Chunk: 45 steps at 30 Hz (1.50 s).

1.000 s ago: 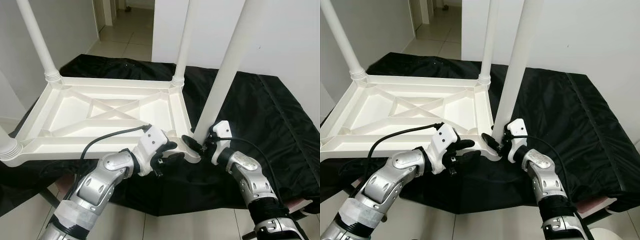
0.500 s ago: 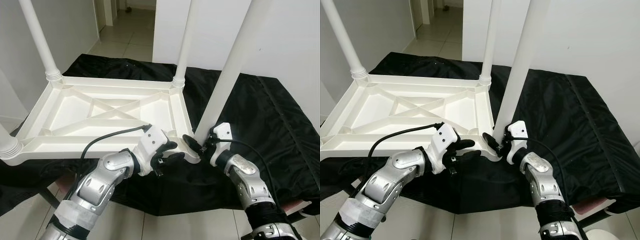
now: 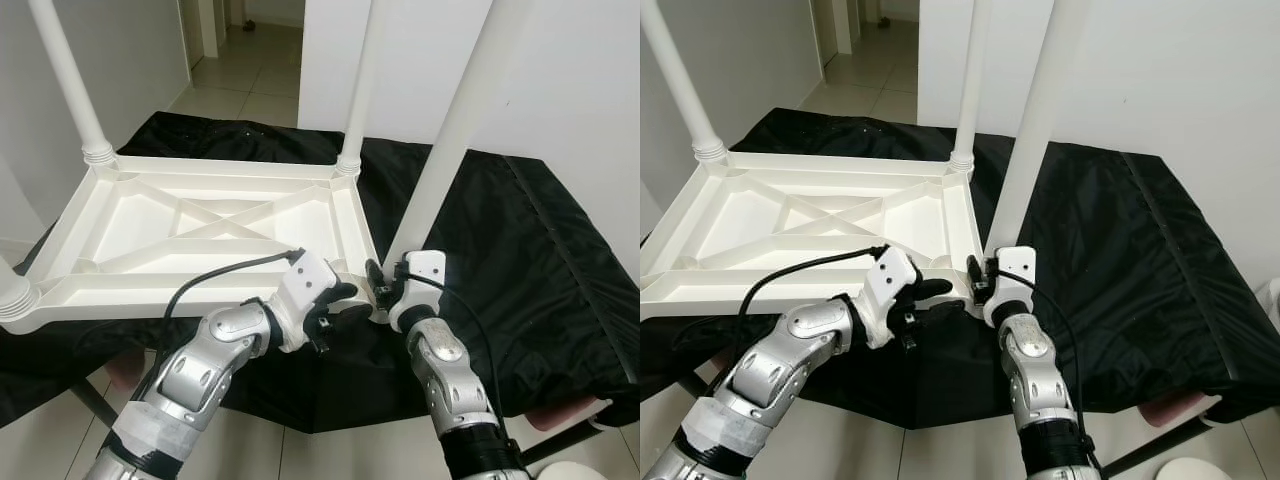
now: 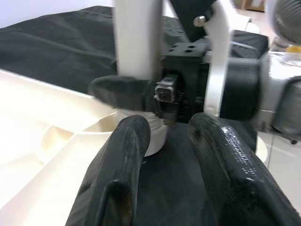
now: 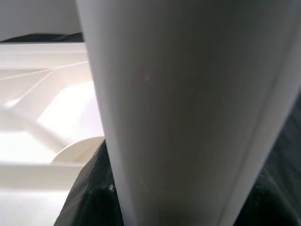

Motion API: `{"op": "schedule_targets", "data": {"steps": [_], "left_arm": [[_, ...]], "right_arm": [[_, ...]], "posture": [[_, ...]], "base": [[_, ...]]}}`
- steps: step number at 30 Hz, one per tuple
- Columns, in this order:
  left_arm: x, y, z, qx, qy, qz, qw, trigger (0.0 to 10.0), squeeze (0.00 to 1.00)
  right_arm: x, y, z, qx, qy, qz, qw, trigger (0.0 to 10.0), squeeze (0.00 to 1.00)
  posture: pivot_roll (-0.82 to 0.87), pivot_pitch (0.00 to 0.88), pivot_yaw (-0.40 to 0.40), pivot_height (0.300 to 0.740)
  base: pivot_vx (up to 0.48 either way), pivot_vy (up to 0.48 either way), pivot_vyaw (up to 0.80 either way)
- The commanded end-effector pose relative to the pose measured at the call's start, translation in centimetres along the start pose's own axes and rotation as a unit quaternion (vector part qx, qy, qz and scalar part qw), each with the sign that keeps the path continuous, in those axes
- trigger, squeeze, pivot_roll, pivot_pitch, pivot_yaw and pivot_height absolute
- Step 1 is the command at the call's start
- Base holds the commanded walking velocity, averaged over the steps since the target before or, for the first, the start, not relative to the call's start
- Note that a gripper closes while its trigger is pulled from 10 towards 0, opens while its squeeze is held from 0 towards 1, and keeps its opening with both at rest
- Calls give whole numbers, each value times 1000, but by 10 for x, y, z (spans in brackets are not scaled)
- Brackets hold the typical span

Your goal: Building children table

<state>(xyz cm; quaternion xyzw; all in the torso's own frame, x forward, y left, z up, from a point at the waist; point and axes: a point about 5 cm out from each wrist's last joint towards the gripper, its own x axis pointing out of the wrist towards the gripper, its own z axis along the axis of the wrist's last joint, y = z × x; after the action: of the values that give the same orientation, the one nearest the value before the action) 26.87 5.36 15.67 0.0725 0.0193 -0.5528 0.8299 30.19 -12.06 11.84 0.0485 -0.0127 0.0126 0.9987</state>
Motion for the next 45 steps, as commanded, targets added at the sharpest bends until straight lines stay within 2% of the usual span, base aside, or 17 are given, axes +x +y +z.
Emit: {"op": "schedule_targets", "data": {"steps": [1,3,10,16,24,31,38,45], "left_arm": [[-2,1,-1,-3,-1,13,1000,10000,0],[-3,1,-2,-5,0,13,1000,10000,0],[-6,4,0,3,7,13,1000,10000,0],[-3,4,5,11,3,9,1000,10000,0],[4,2,9,21,-1,-5,1000,10000,0],[2,11,13,24,-4,10,1000,10000,0],[3,12,13,29,-6,10,1000,10000,0],[0,14,14,30,-4,8,1000,10000,0]], "right_arm": [[-6,-3,-7,10,19,-29,999,10000,0],[-10,8,-4,18,12,-13,1000,10000,0],[-12,19,4,12,-3,-7,1000,10000,0],[-13,26,8,5,-12,-7,1000,10000,0],[-17,24,12,-4,-14,-6,1000,10000,0],[-17,18,16,-6,-19,-18,1000,10000,0],[-18,19,17,0,-21,-15,1000,10000,0],[-18,20,20,3,-25,-16,1000,10000,0]], "posture": [[29,0,-72,740],[23,3,-70,740],[3,8,-62,740],[-20,8,-62,740],[-54,34,-71,740],[-35,42,-63,740],[-7,21,-60,740],[-16,38,-50,740]], "base": [[0,0,0],[0,0,0],[0,0,0],[0,0,0],[0,0,0],[0,0,0],[0,0,0],[0,0,0]]}}
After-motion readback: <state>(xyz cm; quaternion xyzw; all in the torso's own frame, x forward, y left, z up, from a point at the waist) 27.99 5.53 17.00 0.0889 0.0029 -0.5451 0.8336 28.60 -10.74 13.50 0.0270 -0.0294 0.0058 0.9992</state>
